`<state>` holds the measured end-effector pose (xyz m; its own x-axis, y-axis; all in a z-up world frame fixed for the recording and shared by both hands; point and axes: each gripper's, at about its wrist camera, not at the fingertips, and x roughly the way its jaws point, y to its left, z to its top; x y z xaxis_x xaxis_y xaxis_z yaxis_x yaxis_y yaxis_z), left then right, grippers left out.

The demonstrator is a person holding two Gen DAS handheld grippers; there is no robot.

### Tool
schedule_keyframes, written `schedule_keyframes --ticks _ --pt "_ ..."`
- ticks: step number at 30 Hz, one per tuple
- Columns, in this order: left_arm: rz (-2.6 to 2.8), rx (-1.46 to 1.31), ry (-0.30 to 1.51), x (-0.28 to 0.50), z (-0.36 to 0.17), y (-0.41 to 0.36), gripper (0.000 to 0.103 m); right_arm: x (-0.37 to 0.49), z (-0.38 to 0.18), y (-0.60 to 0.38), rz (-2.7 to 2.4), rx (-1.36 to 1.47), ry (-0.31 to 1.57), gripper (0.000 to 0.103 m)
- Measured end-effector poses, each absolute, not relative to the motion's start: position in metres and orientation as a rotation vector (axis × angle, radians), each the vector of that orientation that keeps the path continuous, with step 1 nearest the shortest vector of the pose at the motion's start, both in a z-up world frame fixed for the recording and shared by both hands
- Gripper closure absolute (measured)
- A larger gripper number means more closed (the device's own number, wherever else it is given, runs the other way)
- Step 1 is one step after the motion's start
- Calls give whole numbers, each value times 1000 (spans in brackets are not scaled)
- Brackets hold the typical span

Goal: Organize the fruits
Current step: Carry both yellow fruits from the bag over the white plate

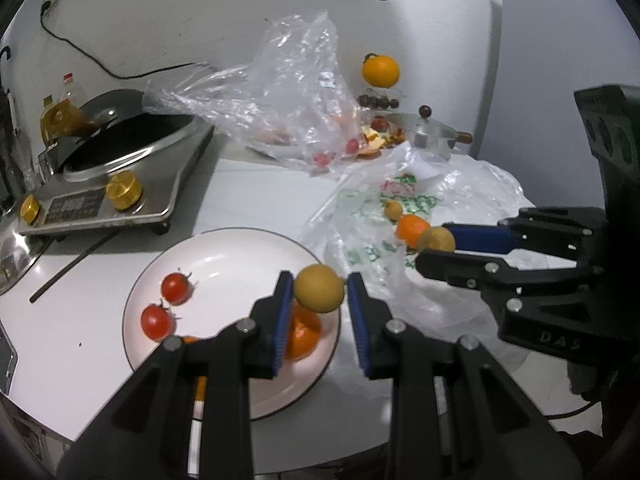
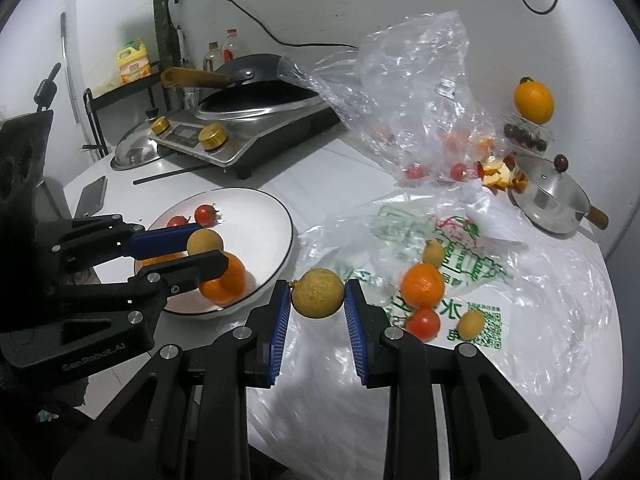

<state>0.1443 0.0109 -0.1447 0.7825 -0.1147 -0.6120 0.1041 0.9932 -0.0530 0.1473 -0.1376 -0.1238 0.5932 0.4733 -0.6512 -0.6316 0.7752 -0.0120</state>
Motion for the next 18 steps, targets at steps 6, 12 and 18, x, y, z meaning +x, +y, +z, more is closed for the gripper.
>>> schedule_keyframes --ticks 6,12,18 --pt "-98 -37 666 144 -150 24 75 148 -129 -124 665 -265 692 73" --pt "-86 -50 693 138 -160 37 75 149 -135 -115 675 -271 705 73" --pt "-78 -76 701 134 -166 45 75 148 -139 -106 685 -292 719 73"
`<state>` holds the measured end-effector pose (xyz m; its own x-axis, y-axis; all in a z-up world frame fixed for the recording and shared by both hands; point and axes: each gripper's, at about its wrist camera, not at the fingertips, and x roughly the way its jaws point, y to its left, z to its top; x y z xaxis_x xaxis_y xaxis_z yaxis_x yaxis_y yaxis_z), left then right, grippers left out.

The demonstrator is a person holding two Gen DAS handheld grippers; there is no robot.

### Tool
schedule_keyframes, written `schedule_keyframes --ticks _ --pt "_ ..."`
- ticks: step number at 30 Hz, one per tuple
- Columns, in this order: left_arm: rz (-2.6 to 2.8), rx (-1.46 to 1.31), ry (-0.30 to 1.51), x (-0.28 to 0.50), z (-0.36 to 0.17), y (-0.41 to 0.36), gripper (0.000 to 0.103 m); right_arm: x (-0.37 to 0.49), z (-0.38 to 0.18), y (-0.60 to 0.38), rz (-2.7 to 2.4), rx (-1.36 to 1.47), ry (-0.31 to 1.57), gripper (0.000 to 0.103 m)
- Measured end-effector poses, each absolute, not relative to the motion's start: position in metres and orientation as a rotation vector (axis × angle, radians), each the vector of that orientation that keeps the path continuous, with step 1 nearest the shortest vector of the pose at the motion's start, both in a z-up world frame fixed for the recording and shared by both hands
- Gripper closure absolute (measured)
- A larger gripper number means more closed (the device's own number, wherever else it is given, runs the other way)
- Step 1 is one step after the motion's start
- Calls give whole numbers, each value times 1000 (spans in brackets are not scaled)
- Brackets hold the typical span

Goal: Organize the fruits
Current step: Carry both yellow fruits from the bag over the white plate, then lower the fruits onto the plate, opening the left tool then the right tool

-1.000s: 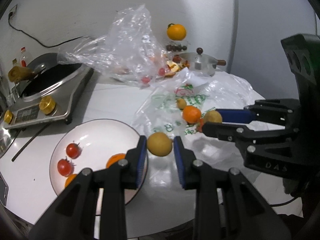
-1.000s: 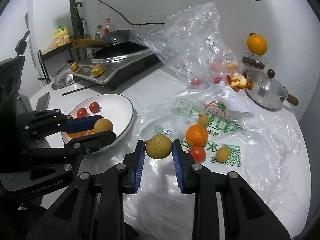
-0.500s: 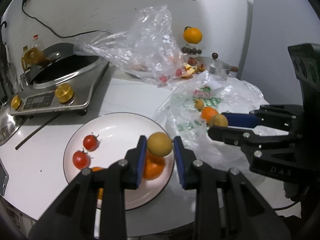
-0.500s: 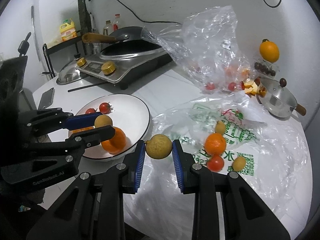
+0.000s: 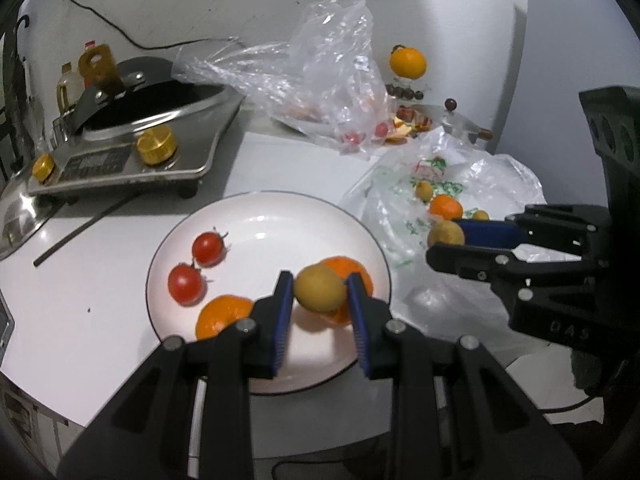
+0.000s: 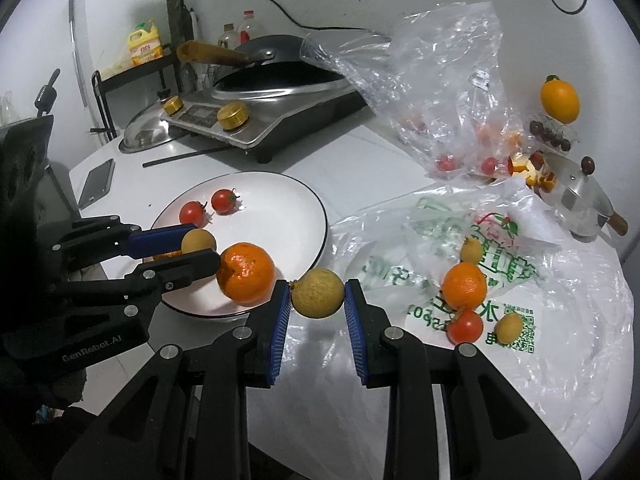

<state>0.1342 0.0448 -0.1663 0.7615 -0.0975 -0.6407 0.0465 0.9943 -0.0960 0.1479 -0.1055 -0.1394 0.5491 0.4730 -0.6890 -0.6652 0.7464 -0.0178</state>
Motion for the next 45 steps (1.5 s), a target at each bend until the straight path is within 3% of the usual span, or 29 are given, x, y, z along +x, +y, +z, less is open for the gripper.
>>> schedule_keyframes --ticks 13,20,22,24,45 --pt "-99 -102 727 129 -177 49 73 143 -139 -95 685 -313 718 73" --pt "-93 -104 684 123 -166 54 67 142 -137 -93 679 -318 708 73" --pt "-87 -106 671 123 -162 57 63 143 -135 -91 677 -319 705 73" --pt "-73 -111 657 122 -159 61 45 144 -134 -89 677 -320 703 73" --pt "67 -178 630 118 -162 126 45 155 -136 -29 767 -367 704 73"
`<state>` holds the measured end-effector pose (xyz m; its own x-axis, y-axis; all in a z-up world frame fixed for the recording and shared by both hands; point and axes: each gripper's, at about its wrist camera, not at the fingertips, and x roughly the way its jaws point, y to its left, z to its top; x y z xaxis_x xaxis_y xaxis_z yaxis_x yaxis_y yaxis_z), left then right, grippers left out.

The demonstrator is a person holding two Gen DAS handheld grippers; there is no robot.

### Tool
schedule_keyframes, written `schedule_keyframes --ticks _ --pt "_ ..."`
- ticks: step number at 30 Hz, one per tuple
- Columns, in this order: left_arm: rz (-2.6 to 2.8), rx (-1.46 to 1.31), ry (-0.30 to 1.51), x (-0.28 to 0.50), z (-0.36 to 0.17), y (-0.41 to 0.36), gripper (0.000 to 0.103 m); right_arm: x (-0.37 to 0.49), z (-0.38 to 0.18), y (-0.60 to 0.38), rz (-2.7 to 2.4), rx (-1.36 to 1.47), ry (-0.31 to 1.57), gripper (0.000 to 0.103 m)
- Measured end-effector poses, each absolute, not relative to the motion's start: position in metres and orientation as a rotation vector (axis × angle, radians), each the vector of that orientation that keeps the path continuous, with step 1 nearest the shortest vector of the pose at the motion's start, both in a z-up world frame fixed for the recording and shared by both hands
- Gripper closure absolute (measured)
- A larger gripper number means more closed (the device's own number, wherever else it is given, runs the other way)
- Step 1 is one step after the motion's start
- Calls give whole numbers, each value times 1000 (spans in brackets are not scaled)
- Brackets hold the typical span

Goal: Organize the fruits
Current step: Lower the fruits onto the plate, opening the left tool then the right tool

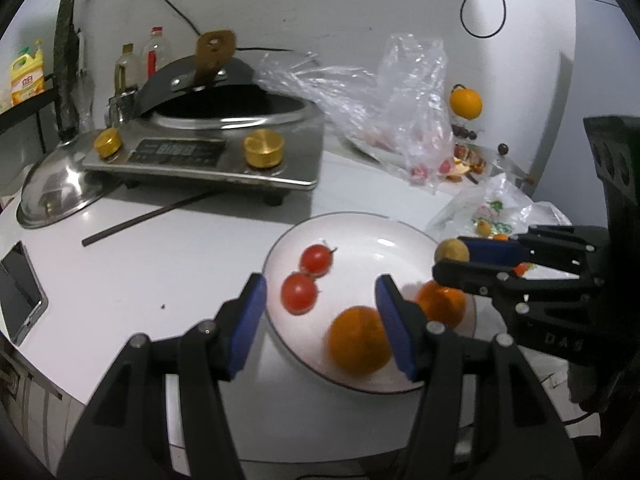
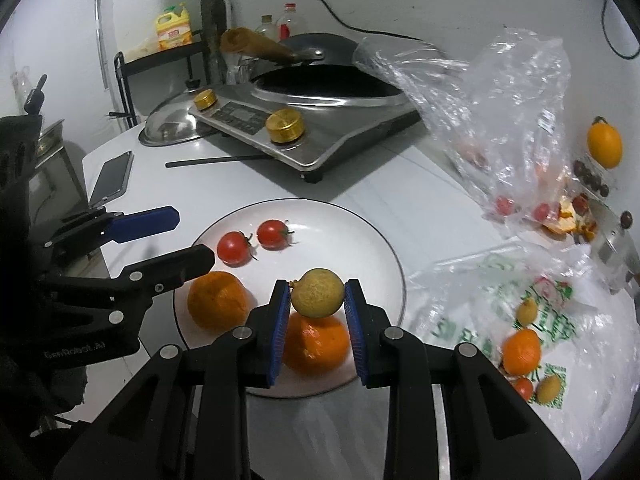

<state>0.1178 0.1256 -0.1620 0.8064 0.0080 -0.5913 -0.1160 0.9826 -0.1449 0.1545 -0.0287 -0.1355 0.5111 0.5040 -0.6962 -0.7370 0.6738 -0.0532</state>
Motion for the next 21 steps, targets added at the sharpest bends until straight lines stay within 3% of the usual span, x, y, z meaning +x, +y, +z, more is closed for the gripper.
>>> schedule_keyframes --ticks 21 --pt "77 -227 633 124 -175 158 45 176 -167 23 798 -442 795 73"
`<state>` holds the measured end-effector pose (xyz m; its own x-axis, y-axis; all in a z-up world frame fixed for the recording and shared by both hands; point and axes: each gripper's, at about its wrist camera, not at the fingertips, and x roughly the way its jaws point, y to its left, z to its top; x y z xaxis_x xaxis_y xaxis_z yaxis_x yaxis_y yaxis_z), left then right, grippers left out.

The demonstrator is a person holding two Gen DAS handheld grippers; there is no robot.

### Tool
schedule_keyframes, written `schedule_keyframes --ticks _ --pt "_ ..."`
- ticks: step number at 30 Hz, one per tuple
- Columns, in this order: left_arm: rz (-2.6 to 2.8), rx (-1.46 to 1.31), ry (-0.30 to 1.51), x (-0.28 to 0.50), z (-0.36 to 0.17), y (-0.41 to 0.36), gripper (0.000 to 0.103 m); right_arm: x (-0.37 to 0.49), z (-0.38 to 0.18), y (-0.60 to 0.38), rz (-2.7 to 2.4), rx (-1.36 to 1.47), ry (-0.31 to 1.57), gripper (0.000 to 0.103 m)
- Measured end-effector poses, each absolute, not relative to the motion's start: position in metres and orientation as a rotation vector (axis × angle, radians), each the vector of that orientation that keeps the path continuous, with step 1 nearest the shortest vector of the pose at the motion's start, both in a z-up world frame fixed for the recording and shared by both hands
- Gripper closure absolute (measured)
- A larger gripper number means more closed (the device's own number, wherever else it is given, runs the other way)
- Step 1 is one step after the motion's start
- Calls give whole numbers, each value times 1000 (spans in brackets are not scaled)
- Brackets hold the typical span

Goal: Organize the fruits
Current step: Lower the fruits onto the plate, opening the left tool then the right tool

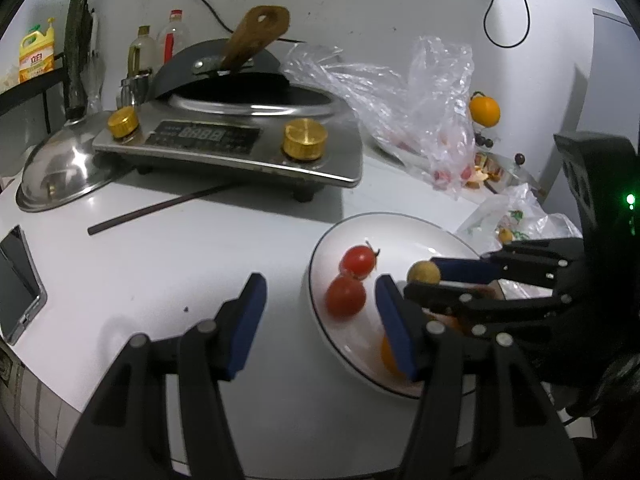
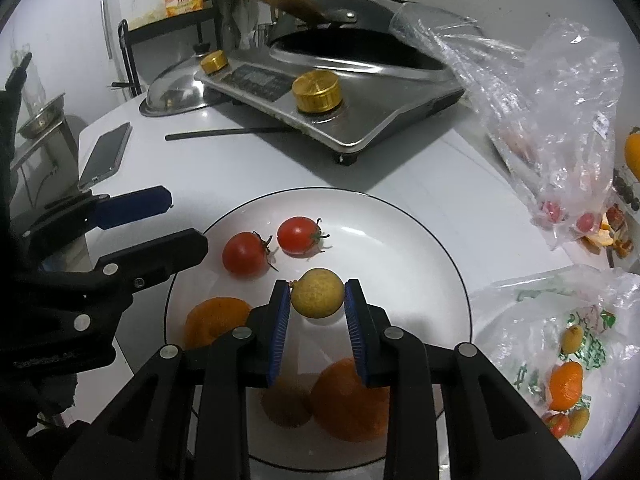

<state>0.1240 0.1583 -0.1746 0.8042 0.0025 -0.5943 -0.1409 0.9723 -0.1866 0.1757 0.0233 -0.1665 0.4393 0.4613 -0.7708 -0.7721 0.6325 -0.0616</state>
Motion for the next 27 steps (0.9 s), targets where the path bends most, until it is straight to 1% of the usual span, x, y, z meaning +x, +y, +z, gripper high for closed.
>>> schedule_keyframes --ticks 7,11,27 --pt "80 -232 633 125 -175 159 45 176 -167 27 792 -444 807 72" --pt "81 -226 626 123 -174 158 45 176 -164 26 790 -436 804 65" --pt "81 -183 600 112 -155 128 45 157 -129 -26 743 -372 713 65"
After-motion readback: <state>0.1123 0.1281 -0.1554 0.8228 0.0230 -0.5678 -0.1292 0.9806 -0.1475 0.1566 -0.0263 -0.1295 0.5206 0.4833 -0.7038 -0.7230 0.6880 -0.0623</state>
